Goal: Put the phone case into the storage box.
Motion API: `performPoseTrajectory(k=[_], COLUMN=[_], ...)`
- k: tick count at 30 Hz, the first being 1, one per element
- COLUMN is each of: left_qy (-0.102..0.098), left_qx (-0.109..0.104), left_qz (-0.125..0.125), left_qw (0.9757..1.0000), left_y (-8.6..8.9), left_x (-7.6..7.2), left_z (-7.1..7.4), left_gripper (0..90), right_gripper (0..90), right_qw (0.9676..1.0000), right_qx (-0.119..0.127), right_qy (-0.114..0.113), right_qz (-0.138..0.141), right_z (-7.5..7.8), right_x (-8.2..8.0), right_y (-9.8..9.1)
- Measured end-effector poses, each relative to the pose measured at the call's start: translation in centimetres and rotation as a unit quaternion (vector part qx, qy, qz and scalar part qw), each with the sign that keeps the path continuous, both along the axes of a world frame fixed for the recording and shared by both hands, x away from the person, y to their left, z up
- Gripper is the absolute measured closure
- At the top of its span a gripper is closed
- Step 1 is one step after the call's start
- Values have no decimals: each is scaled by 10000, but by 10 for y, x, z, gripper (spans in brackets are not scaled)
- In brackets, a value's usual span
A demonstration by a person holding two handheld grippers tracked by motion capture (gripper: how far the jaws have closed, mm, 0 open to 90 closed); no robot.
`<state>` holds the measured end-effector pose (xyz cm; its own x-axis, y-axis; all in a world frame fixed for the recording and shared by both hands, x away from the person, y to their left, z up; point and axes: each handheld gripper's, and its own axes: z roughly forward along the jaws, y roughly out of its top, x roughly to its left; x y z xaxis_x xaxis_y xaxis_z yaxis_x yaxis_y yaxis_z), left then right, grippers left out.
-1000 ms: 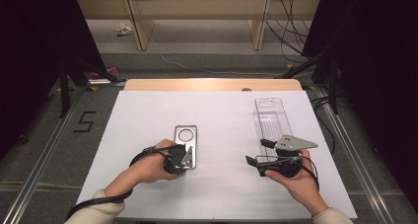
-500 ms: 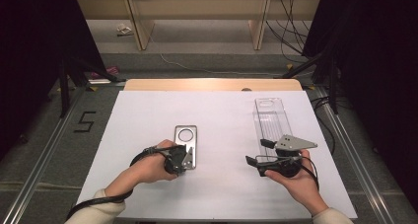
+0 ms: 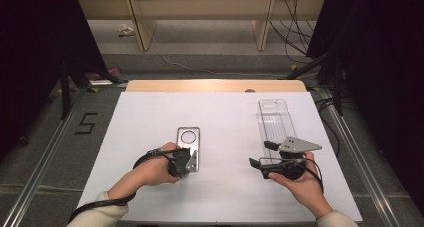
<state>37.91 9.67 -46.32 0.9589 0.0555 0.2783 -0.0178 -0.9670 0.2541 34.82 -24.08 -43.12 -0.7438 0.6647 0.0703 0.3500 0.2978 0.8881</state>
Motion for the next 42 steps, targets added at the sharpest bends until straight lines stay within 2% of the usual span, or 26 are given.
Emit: performPoseTrajectory(k=[10,24,30,42], left_qy=[-1,102,32,43], left_qx=[50,22,37,8], left_qz=[-141,-93,-132,-50], left_qw=[9999,9999,9999,10000], left_y=[-1,-1,-1,0], left_x=[0,-2,-2,-3], left_z=[0,-1,-1,-1], left_gripper=[792,841,849,861], right_gripper=[184,185,185,184], right_qw=[10000,10000,10000,10000], right_qx=[-4,4,-11,-4], right_qy=[14,20,39,35], right_qz=[3,5,15,22], right_z=[0,-1,-1,-1], right_x=[0,0,0,0], right_y=[0,0,1,1])
